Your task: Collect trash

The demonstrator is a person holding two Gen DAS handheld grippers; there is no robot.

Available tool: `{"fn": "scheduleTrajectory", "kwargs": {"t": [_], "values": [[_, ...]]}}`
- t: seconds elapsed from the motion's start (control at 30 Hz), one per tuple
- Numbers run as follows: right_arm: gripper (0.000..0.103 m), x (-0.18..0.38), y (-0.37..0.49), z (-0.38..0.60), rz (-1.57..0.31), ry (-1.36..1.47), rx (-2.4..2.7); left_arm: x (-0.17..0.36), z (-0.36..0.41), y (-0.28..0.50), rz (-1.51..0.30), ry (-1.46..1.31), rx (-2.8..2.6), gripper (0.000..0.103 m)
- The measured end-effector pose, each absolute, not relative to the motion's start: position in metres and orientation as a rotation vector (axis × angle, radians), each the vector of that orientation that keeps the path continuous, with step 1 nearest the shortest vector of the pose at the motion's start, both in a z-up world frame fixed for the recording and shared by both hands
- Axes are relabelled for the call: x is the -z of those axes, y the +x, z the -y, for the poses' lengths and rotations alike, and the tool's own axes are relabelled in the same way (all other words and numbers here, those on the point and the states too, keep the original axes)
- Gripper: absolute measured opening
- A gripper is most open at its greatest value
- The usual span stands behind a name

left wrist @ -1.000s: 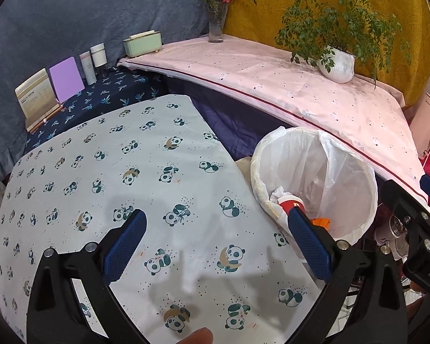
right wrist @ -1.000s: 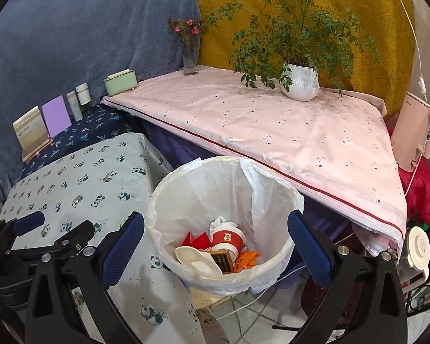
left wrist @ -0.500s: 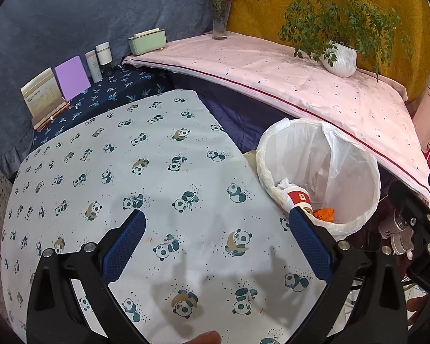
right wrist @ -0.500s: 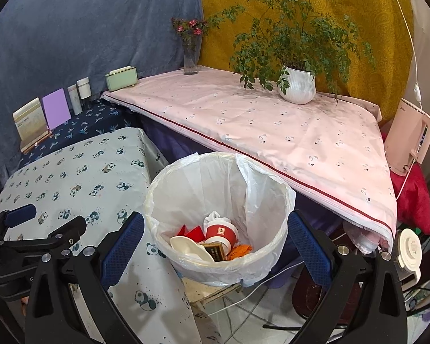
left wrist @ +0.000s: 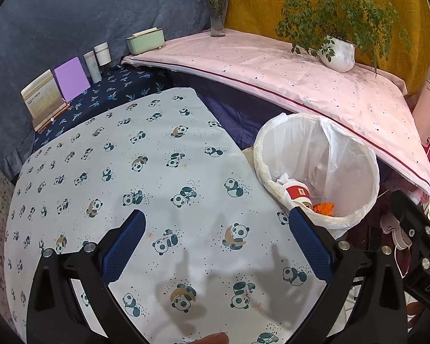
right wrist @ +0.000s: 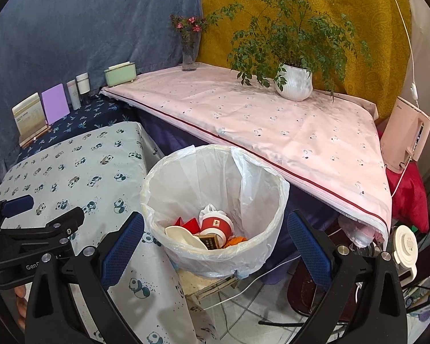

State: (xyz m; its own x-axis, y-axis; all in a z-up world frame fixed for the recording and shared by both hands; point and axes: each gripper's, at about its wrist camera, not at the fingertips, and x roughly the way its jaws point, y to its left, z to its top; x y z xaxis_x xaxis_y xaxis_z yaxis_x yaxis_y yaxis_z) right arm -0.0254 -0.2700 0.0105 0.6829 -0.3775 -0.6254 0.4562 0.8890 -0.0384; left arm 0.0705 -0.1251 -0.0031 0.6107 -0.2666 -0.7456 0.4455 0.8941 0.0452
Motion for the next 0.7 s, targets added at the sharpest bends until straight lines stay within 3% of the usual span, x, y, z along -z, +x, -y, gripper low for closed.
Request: {"fn": "scheduleTrajectory", "kwargs": {"t": [0.7], "values": [[0.097, -0.0036, -0.0270, 0.2719, -0.683, 0.125, 0.468, 0.0071, 0.1280, 0.0684, -0.822, 0.255, 0.413, 0.096]]}}
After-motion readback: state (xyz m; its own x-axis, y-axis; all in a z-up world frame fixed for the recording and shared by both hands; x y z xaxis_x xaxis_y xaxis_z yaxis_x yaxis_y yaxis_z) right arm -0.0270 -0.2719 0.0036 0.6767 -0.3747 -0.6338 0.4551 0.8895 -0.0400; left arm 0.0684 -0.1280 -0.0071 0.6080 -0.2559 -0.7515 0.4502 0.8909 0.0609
